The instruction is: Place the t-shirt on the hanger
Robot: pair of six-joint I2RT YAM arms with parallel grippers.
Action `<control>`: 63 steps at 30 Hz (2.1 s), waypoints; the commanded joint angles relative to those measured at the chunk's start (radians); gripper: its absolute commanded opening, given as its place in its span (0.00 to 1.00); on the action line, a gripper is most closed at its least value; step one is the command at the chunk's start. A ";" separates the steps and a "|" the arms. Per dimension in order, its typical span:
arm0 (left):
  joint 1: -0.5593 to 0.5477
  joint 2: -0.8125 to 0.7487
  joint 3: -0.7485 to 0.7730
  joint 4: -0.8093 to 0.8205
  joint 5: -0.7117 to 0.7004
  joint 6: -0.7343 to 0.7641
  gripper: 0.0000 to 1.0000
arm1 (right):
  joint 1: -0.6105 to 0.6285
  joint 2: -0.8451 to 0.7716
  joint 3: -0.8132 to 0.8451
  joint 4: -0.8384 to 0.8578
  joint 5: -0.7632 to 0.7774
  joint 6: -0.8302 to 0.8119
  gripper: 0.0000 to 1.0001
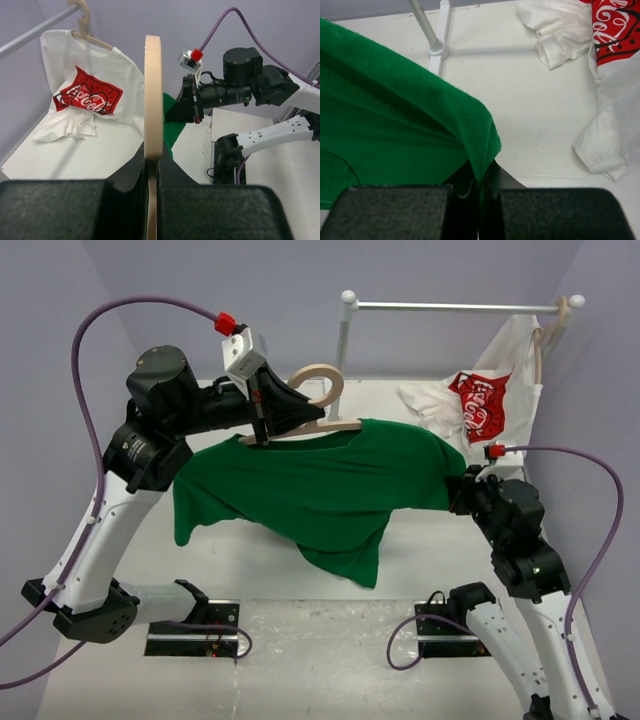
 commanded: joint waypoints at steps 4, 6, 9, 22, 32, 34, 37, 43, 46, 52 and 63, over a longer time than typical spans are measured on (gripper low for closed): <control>0.012 -0.058 0.067 0.071 -0.018 -0.002 0.00 | -0.048 0.050 -0.011 -0.044 -0.108 0.003 0.00; 0.014 -0.058 0.066 0.071 -0.022 -0.001 0.00 | -0.052 0.050 -0.009 -0.044 -0.106 -0.001 0.00; 0.014 -0.067 0.064 0.081 -0.016 -0.001 0.00 | -0.059 0.065 -0.005 -0.045 -0.113 -0.008 0.00; 0.025 0.186 0.563 0.033 -0.127 0.013 0.00 | -0.059 0.078 0.549 -0.152 -0.502 -0.153 0.82; 0.023 0.183 0.130 0.382 0.612 -0.162 0.00 | -0.056 0.104 0.755 -0.281 -0.779 -0.280 0.79; 0.017 0.126 -0.011 0.497 0.693 -0.163 0.00 | -0.050 0.117 0.728 -0.289 -0.778 -0.293 0.79; 0.017 0.073 -0.096 0.549 0.713 -0.157 0.00 | -0.048 0.125 0.699 -0.288 -0.816 -0.305 0.78; 0.014 0.064 -0.146 0.555 0.683 -0.155 0.00 | -0.036 0.201 0.683 -0.326 -0.980 -0.311 0.72; 0.009 0.075 -0.155 0.559 0.658 -0.166 0.00 | -0.008 0.231 0.662 -0.329 -0.997 -0.308 0.68; -0.022 0.105 -0.152 0.594 0.661 -0.194 0.00 | 0.103 0.298 0.612 -0.314 -0.888 -0.335 0.65; -0.023 0.161 -0.097 0.616 0.540 -0.285 0.06 | 0.225 0.310 0.560 -0.239 -0.639 -0.333 0.00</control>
